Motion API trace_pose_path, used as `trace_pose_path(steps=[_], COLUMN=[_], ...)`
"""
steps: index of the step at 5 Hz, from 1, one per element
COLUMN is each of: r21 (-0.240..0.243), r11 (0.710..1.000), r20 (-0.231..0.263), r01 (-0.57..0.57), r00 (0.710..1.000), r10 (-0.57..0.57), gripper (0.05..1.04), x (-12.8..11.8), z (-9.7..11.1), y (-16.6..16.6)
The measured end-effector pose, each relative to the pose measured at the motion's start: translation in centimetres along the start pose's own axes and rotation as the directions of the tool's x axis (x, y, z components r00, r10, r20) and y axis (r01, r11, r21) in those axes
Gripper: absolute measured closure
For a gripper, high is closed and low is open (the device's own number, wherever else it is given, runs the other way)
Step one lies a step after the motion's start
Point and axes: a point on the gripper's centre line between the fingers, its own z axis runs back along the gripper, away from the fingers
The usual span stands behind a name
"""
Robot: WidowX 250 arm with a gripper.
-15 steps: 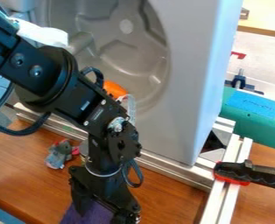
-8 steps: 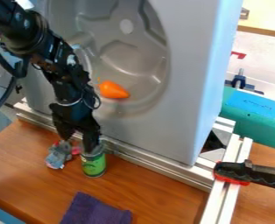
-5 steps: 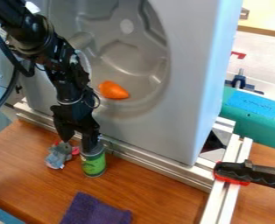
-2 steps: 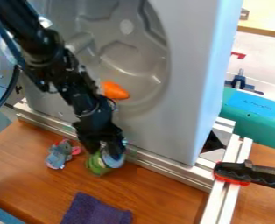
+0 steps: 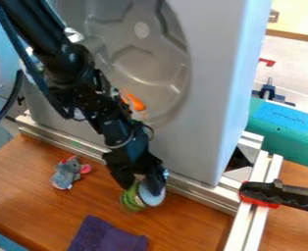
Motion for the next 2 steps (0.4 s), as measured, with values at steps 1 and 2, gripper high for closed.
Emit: trace_pose_path(steps=[1, 2], r21=[-0.025, -0.084], r11=[1.000, 0.996], r20=[-0.008, -0.010], r01=[0.003, -0.003], r00=[1.000, 1.000], r10=[-0.003, 0.002], gripper=[0.082, 0.082], x=[-0.60, -0.94], z=[-0.17, -0.28], y=[-1.20, -2.05])
